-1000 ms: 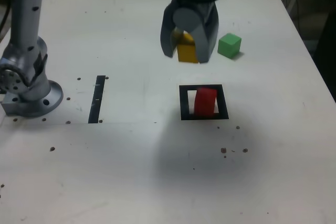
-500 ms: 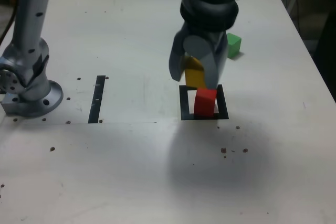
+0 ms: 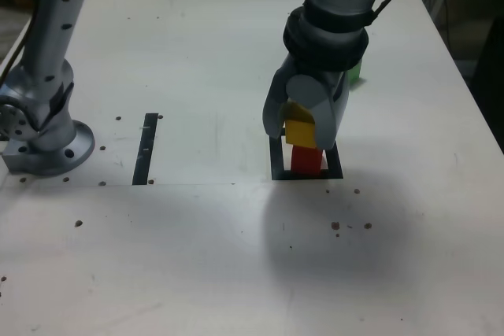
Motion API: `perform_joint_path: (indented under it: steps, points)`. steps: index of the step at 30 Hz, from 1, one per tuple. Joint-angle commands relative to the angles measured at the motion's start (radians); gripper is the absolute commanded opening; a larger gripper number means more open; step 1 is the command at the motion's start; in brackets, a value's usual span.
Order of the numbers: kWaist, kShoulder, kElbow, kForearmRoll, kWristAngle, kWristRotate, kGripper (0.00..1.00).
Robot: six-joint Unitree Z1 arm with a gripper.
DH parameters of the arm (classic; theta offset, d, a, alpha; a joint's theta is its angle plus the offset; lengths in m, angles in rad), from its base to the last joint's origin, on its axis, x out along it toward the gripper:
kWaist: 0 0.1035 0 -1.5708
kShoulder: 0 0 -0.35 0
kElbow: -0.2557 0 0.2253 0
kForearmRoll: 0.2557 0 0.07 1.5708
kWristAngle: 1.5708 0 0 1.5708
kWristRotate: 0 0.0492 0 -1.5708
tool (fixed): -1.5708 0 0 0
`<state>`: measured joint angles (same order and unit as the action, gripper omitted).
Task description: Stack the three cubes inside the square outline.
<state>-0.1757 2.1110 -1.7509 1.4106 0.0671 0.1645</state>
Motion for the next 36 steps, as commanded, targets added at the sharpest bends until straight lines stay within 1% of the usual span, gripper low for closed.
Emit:
perform_joint_path:
  steps: [1, 4, 11, 18, 23, 25, 30, 32, 34, 36]
  points:
    - [-0.002, 0.01, -0.005, -0.002, -0.002, -0.002, 0.18]
    - [-0.002, 0.012, -0.006, -0.004, -0.002, -0.002, 0.19]
    - [-0.002, 0.017, -0.013, -0.004, 0.012, -0.002, 0.23]
    - [-0.005, 0.035, -0.015, -0.002, 0.005, 0.005, 0.36]
    - [-0.011, 0.042, -0.022, -0.011, 0.003, 0.006, 0.49]
    - [-0.011, 0.04, -0.023, -0.014, 0.004, 0.006, 0.57]
    - [-0.011, 0.037, -0.016, -0.023, 0.006, 0.006, 0.87]
    - [-0.011, 0.037, -0.015, -0.026, 0.01, 0.006, 0.96]
    - [-0.011, 0.036, -0.014, -0.025, 0.017, 0.005, 0.99]
    - [-0.011, 0.036, -0.012, -0.023, 0.025, 0.003, 0.99]
